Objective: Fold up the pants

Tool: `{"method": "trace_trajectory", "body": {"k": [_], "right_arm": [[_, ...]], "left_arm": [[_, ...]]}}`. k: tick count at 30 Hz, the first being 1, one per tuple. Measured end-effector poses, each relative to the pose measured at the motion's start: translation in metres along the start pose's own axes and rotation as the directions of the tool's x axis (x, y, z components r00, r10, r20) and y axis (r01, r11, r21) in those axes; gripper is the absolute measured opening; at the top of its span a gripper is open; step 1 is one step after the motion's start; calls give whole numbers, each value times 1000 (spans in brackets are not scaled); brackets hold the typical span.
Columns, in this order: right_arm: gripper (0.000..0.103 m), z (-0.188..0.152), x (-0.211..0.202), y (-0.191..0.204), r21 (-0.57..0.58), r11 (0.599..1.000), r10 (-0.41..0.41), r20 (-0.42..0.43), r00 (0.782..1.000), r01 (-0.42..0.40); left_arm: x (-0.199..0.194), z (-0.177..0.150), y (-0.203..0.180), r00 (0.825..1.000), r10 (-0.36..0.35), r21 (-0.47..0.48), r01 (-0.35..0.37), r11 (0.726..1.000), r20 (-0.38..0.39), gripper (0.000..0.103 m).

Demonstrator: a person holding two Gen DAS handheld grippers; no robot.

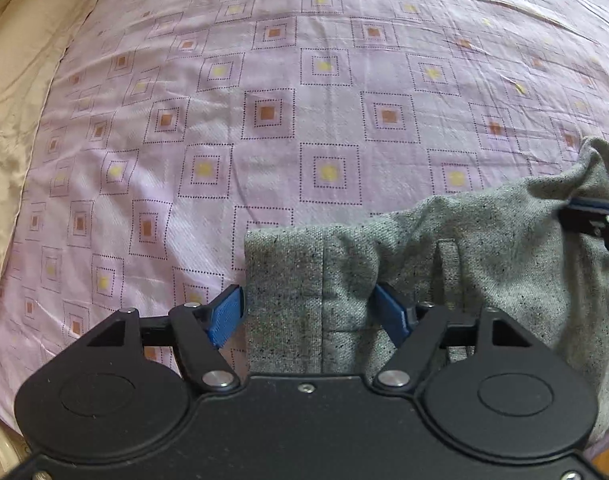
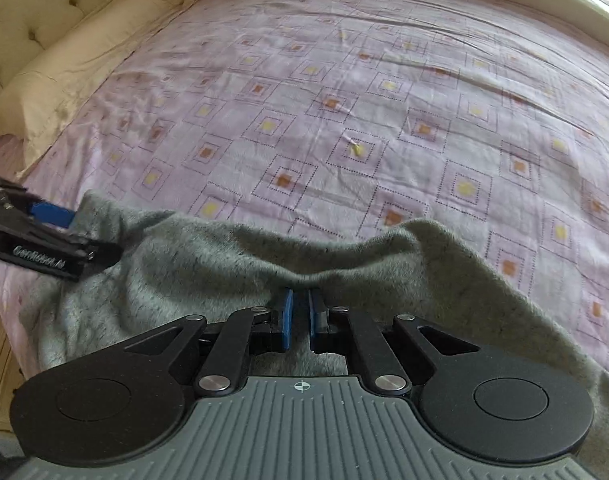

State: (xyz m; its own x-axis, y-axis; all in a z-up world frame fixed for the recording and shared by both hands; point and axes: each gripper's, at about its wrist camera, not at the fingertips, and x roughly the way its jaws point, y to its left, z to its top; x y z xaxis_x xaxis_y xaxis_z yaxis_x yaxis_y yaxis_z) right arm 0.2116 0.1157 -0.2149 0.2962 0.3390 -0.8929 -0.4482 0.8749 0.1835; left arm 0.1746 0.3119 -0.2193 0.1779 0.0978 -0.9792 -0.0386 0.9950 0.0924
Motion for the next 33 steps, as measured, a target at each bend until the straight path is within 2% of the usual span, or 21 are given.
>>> {"method": "trace_trajectory", "body": {"k": [4, 6, 9, 12, 15, 17, 20, 22, 25, 29, 33], "right_arm": [[7, 19, 10, -1, 39, 999, -31, 12, 999, 31], [7, 19, 2, 1, 54, 998, -35, 34, 999, 33], [8, 4, -24, 5, 93, 996, -9, 78, 997, 1], [8, -22, -45, 9, 105, 994, -6, 71, 997, -2], [8, -54, -55, 10, 113, 993, -25, 16, 1000, 23], [8, -77, -54, 10, 136, 989, -45, -49, 998, 51], [8, -113, -53, 11, 167, 982, -64, -148, 987, 89], [8, -132, -56, 14, 192, 977, -59, -176, 983, 93], [8, -146, -64, 17, 227, 970, -53, -165, 985, 90], [8, -147, -71, 17, 221, 972, -46, -142, 989, 77], [8, -143, -90, 14, 208, 978, -23, -56, 998, 34]], "left_arm": [[-1, 0, 0, 1000, -6, -2, 6, 1000, -6, 75], [-8, 2, -1, 1000, -13, -5, 13, 1000, -9, 68], [-26, 0, -6, 1000, -10, 9, 10, 1000, 19, 66], [-37, -6, -13, 999, -29, 12, 28, 1000, 36, 67], [-33, -13, -21, 998, -68, 6, 68, 998, -3, 67], [-26, -25, -30, 996, -87, 19, 88, 996, -34, 67], [-22, -45, -45, 998, -48, 86, 51, 995, -41, 67], [-23, -54, -51, 1000, -23, 120, 25, 992, -21, 67], [-26, -59, -53, 1000, -14, 120, 16, 993, -12, 67], [-30, -64, -52, 999, -29, 82, 31, 996, -25, 67], [-42, -72, -63, 1000, -23, 71, 24, 997, -11, 67]]}}
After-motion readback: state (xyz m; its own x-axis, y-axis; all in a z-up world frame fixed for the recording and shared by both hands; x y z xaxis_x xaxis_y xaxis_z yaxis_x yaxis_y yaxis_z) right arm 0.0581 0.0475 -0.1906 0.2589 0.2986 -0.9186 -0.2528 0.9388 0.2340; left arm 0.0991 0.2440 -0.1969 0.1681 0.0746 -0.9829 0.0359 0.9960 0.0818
